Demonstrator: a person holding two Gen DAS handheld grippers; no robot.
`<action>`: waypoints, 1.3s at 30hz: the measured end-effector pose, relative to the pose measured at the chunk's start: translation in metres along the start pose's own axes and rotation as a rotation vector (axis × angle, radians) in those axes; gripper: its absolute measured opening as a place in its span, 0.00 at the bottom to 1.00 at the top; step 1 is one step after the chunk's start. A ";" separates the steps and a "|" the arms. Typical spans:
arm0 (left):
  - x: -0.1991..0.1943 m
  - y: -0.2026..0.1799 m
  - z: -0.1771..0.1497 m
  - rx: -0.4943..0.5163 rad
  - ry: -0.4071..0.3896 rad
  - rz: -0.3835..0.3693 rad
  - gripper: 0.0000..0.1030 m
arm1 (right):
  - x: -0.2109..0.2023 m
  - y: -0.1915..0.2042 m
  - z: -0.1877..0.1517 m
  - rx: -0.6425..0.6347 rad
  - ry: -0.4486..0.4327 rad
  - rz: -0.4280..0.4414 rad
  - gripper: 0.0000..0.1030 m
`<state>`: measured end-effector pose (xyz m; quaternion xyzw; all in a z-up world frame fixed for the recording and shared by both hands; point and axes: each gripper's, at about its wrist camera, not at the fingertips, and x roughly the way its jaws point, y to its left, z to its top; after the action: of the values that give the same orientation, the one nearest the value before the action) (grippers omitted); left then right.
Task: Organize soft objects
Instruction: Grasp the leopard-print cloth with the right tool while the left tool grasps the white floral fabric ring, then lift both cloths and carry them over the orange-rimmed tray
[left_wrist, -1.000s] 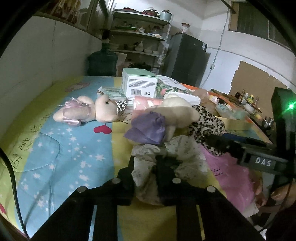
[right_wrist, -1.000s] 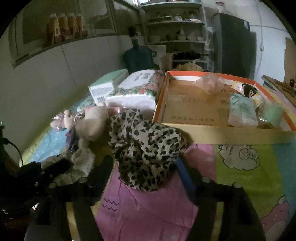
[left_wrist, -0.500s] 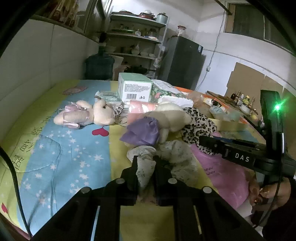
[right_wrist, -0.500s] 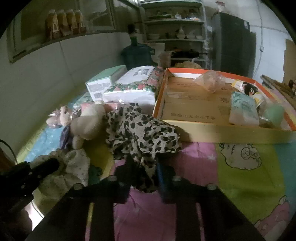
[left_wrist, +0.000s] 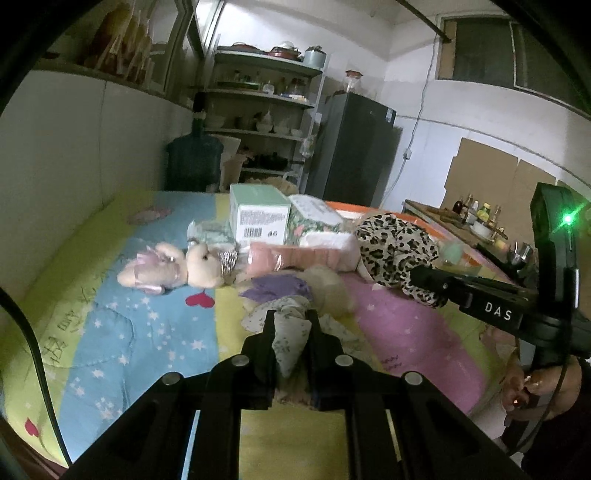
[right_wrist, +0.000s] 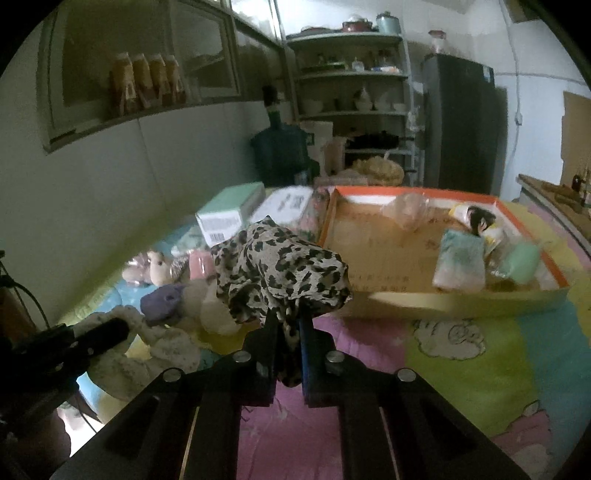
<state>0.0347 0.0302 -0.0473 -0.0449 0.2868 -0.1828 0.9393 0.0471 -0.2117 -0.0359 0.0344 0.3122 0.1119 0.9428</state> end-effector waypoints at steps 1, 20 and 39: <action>-0.001 -0.001 0.002 0.003 -0.006 -0.002 0.13 | -0.003 0.000 0.001 -0.002 -0.007 0.000 0.09; -0.036 -0.010 0.040 0.055 -0.133 0.029 0.13 | -0.029 -0.002 0.016 -0.013 -0.080 0.005 0.09; -0.026 -0.031 0.068 0.061 -0.164 0.005 0.13 | -0.053 -0.025 0.030 0.012 -0.163 -0.031 0.09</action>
<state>0.0425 0.0095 0.0284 -0.0303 0.2035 -0.1847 0.9610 0.0279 -0.2480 0.0154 0.0442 0.2356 0.0925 0.9664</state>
